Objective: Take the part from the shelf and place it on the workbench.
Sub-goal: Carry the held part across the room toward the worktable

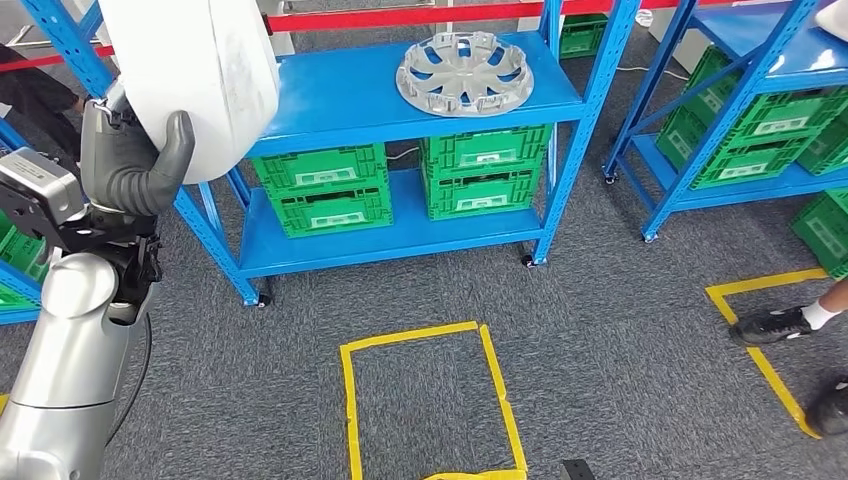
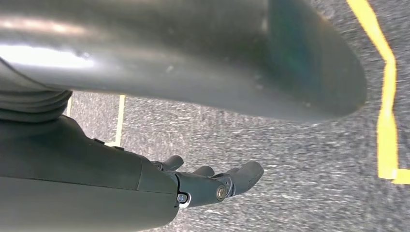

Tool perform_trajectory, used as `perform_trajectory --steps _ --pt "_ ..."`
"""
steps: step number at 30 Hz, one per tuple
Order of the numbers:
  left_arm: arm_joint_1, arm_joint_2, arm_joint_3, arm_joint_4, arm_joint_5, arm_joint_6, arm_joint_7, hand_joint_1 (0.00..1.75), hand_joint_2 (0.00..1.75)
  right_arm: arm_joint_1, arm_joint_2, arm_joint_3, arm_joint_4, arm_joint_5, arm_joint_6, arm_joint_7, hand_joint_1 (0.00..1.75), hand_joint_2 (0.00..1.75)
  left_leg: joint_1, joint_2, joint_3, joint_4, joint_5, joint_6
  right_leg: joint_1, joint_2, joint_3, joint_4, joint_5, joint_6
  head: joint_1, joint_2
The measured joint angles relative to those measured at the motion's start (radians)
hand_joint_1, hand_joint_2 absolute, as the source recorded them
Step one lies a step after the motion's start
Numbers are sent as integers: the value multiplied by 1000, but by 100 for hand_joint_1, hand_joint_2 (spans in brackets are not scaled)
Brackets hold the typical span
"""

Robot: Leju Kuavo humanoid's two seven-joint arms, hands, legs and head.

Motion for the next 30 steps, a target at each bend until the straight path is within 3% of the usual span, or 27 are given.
perform_trajectory --steps 2,3,5,6,7,8,10,11,12,13,15,17,19,21,22,24,26,27,28,29,30 --pt "-7 2 -1 2 5 1 -4 175 175 0 0 0 0 -1 2 -1 0 0 -5 -1 100 -139 -20 10 1 0 -17 1 22 10 0 0" --pt "-10 4 -1 3 9 2 -7 175 175 0 0 -1 0 -1 3 -1 0 0 -8 -1 123 -182 -35 17 1 -1 -20 -1 34 16 -1 0" --pt "-12 6 -2 6 13 7 -11 175 175 1 1 -4 0 -3 4 -1 0 0 -11 -1 120 -199 -27 34 -1 0 -23 -10 55 28 -4 0" --pt "-13 6 -3 8 14 9 -12 175 175 2 1 -6 0 -4 4 0 0 0 -9 1 112 -201 -17 43 -2 3 -28 -7 49 34 -6 0" --pt "-14 6 -4 10 14 10 -12 175 175 3 2 -8 0 -5 4 0 0 0 -7 3 102 -203 -3 52 -3 5 -38 10 24 40 -6 0" --pt "-14 6 -4 11 14 12 -13 175 175 3 3 -9 0 -6 4 0 0 0 -4 5 90 -205 11 59 -4 8 -52 49 -20 45 -5 0" --pt "-15 6 -6 12 14 17 -13 175 175 3 4 -10 0 -6 4 0 0 0 -4 5 58 -203 38 65 -7 10 -85 176 -127 52 -2 0" --pt "-15 6 -7 12 14 18 -12 175 175 3 4 -11 0 -6 4 0 0 0 -4 5 40 -201 51 64 -8 10 -94 241 -156 55 -2 0" --pt "-14 6 -8 13 14 19 -12 175 175 2 4 -11 0 -6 4 0 0 0 -4 5 22 -199 64 63 -8 10 -93 285 -160 57 -2 0" --pt "-13 6 -8 13 14 19 -11 175 175 2 4 -12 0 -6 4 0 0 0 -4 5 3 -195 76 60 -9 10 -76 297 -144 57 -1 0" --pt "-12 6 -8 13 14 19 -11 175 175 1 4 -13 0 -6 4 1 0 0 -2 5 -32 -185 97 53 -11 10 12 215 -103 56 -1 0" --pt "-12 7 -8 10 14 20 -11 175 175 -2 4 -14 0 -6 4 1 0 0 -3 5 -54 -175 113 42 -9 13 117 76 -124 50 -1 0" --pt "-14 7 -9 7 14 20 -11 175 175 -3 4 -15 0 -5 4 2 0 0 -5 6 -58 -175 128 30 -5 17 157 10 -152 36 0 0" --pt "-13 8 -11 8 14 21 -11 175 175 -2 5 -15 0 -4 4 3 0 0 -3 5 -59 -178 143 18 -4 16 146 8 -139 20 1 0" --pt "-11 9 -12 9 14 21 -11 175 175 -3 6 -16 0 -2 4 3 0 0 -2 3 -65 -173 134 12 -5 14 137 8 -128 13 0 0" --pt "-8 14 -13 10 13 22 -10 175 175 -3 8 -16 0 -1 4 3 0 0 0 1 -91 -108 58 2 -7 9 111 6 -102 0 -1 0" --pt "-6 16 -14 10 13 22 -10 175 175 -3 8 -16 0 0 4 3 0 0 0 0 -120 16 -42 -5 -5 9 79 7 -76 -5 -2 0" --pt "-5 16 -14 11 13 22 -10 175 175 -3 8 -16 0 0 4 3 0 0 0 0 -125 71 -64 -5 -3 8 62 7 -63 -6 -2 0" --pt "-3 16 -14 12 13 22 -10 175 175 -3 8 -16 0 0 4 3 0 0 0 0 -119 104 -65 -4 -1 8 45 8 -50 -6 -2 0" --pt "-1 16 -15 12 13 23 -10 175 175 -3 8 -16 0 0 4 3 0 0 -1 0 -98 106 -45 0 2 7 28 9 -37 -7 -2 0" --pt "-1 16 -15 12 13 23 -10 175 175 -3 8 -16 0 0 4 3 0 0 -3 0 -58 71 -19 6 5 7 12 10 -24 -6 -2 0"
